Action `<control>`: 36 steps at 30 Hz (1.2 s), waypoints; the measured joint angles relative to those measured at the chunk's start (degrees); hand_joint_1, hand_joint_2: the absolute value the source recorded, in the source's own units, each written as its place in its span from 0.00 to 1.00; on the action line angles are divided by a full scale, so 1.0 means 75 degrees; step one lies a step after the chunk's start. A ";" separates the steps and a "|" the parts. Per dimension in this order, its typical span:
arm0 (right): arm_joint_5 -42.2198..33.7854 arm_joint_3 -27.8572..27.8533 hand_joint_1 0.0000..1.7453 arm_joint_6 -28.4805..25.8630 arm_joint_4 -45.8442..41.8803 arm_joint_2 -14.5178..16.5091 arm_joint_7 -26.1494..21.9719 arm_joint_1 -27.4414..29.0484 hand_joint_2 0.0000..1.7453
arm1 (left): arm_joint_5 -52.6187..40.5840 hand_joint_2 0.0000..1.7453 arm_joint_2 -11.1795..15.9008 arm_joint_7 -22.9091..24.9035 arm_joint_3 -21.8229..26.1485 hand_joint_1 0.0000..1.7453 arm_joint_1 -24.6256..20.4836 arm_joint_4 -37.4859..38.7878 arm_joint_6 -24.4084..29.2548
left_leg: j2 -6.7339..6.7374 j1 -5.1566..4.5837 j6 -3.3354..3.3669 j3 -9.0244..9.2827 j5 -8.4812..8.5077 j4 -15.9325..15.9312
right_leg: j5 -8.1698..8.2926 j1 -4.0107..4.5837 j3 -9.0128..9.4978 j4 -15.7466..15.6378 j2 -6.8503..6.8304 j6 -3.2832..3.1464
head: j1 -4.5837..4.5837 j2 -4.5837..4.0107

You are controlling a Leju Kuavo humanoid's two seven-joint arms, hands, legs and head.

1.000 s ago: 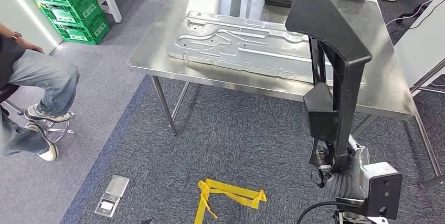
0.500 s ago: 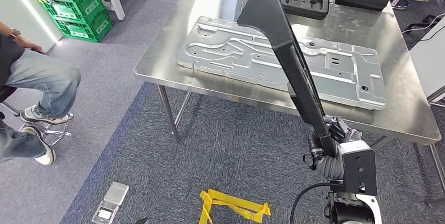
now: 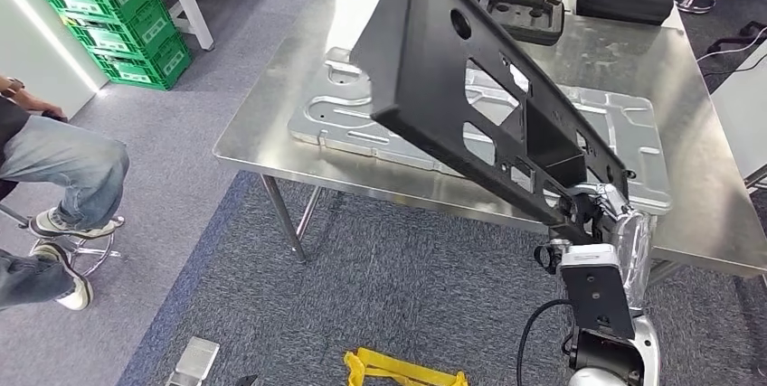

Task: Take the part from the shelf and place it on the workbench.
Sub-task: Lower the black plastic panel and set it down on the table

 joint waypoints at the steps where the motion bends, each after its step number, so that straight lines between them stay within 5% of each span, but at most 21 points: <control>1: 0.0403 0.0002 1.00 -0.0082 -0.0009 0.0033 -0.0050 -0.0023 1.00 | -0.0032 0.00 0.0000 -0.0005 -0.0007 0.00 -0.0004 0.0000 -0.0018 | 0.0017 0.0004 0.0028 0.0061 0.0346 -0.0359 | -0.0078 0.0006 0.0038 0.0042 0.0009 0.0040 | 0.0002 0.0000; 2: 0.0863 0.0007 1.00 -0.0157 -0.0018 0.0062 -0.0110 -0.0047 1.00 | -0.0069 0.00 0.0000 -0.0015 -0.0013 0.00 -0.0005 0.0001 -0.0035 | 0.0028 0.0000 0.0068 0.0086 0.0584 -0.0563 | -0.0150 0.0013 0.0053 0.0086 0.0019 0.0085 | 0.0004 0.0000; 6: 0.2978 0.0071 1.00 -0.0453 -0.0055 0.0177 -0.0410 -0.0180 1.00 | -0.0224 0.00 -0.0040 -0.0098 -0.0081 0.00 -0.0023 0.0001 -0.0095 | 0.0040 0.0008 0.0278 0.0153 0.0687 -0.0603 | -0.0427 0.0000 0.0025 0.0289 0.0009 0.0291 | 0.0009 0.0000; 8: 0.3700 0.0127 1.00 -0.0535 -0.0057 0.0212 -0.0482 -0.0266 1.00 | -0.0275 0.00 -0.0071 -0.0120 -0.0129 0.00 -0.0044 0.0000 -0.0113 | 0.0042 0.0032 0.0343 0.0190 0.0667 -0.0614 | -0.0813 -0.0032 -0.0328 0.1011 -0.0032 0.0400 | 0.0031 0.0000; 10: 0.4314 0.0199 1.00 -0.0594 -0.0012 0.0244 -0.0499 -0.0338 1.00 | -0.0327 0.00 -0.0087 -0.0134 -0.0174 0.00 -0.0054 0.0000 -0.0123 | 0.0040 0.0030 0.0374 0.0202 0.0622 -0.0613 | -0.1229 -0.0068 -0.0940 0.2079 -0.0057 0.0468 | 0.0045 0.0000; 12: 0.4966 0.0277 1.00 -0.0625 0.0090 0.0275 -0.0499 -0.0404 1.00 | -0.0380 0.00 -0.0098 -0.0157 -0.0214 0.00 -0.0052 0.0000 -0.0144 | 0.0028 0.0023 0.0372 0.0241 0.0570 -0.0612 | -0.1170 -0.0078 -0.1257 0.2446 -0.0067 0.0465 | 0.0048 0.0000; 15: 0.5824 0.0441 1.00 -0.0646 0.0358 0.0371 -0.0502 -0.0634 1.00 | -0.0463 0.00 -0.0119 -0.0200 -0.0275 0.00 -0.0052 0.0001 -0.0176 | 0.0013 -0.0005 0.0344 0.0367 0.0479 -0.0615 | -0.0243 -0.0043 -0.0738 0.1043 -0.0076 0.0290 | 0.0042 0.0000; 17: 0.6105 0.0551 1.00 -0.0647 0.0585 0.0449 -0.0497 -0.0820 1.00 | -0.0500 0.00 -0.0149 -0.0211 -0.0332 0.00 -0.0068 0.0001 -0.0185 | 0.0007 -0.0011 0.0291 0.0402 0.0434 -0.0624 | 0.0058 0.0012 -0.0419 0.0281 -0.0100 0.0171 | 0.0040 0.0000; 22: 0.6257 0.0770 1.00 -0.0650 0.1228 0.0625 -0.0452 -0.1136 1.00 | -0.0553 0.00 -0.0157 -0.0246 -0.0430 0.00 -0.0076 0.0000 -0.0217 | 0.0022 -0.0001 0.0103 0.0370 0.0238 -0.0429 | 0.0068 -0.0008 -0.0191 -0.0051 -0.0112 0.0032 | 0.0034 0.0000; 25: 0.6365 0.0889 1.00 -0.0674 0.1698 0.0740 -0.0380 -0.1337 1.00 | -0.0599 0.00 -0.0128 -0.0243 -0.0464 0.00 -0.0066 0.0000 -0.0249 | 0.0028 0.0005 0.0043 -0.0393 -0.0342 0.1000 | 0.0023 -0.0020 -0.0056 -0.0112 -0.0128 -0.0032 | 0.0018 0.0000; 27: 0.6381 0.0948 1.00 -0.0709 0.2026 0.0799 -0.0317 -0.1411 1.00 | -0.0621 0.00 -0.0111 -0.0234 -0.0495 0.00 -0.0042 0.0000 -0.0261 | 0.0032 0.0012 0.0008 -0.0794 -0.0347 0.1547 | -0.0055 -0.0020 0.0001 -0.0085 -0.0126 -0.0038 | 0.0014 0.0000; 28: 0.6373 0.0965 1.00 -0.0729 0.2191 0.0827 -0.0288 -0.1447 1.00 | -0.0628 0.00 -0.0107 -0.0227 -0.0519 0.00 -0.0033 0.0000 -0.0258 | 0.0035 0.0017 -0.0004 -0.0775 -0.0126 0.1377 | -0.0102 -0.0022 0.0038 -0.0064 -0.0118 -0.0029 | 0.0013 0.0000; 31: 0.6323 0.0982 1.00 -0.0763 0.2627 0.0871 -0.0205 -0.1598 1.00 | -0.0642 0.00 -0.0102 -0.0194 -0.0572 0.00 -0.0042 0.0002 -0.0247 | 0.0045 0.0034 0.0010 -0.0180 0.0664 -0.0060 | -0.0305 -0.0015 0.0154 0.0054 -0.0096 0.0060 | 0.0013 0.0000; 33: 0.6298 0.0987 1.00 -0.0765 0.2842 0.0879 -0.0172 -0.1709 1.00 | -0.0648 0.00 -0.0103 -0.0172 -0.0583 0.00 -0.0057 0.0003 -0.0247 | 0.0038 0.0023 0.0088 0.0029 0.0723 -0.0504 | -0.0410 0.0010 0.0168 0.0113 -0.0089 0.0138 | 0.0013 0.0000; 36: 0.6234 0.0980 1.00 -0.0727 0.3091 0.0887 -0.0095 -0.1831 1.00 | -0.0672 0.00 -0.0132 -0.0159 -0.0611 0.00 -0.0058 0.0003 -0.0244 | 0.0027 0.0028 0.0232 0.0084 0.0635 -0.0528 | -0.0528 0.0008 0.0173 0.0174 -0.0096 0.0257 | 0.0014 0.0000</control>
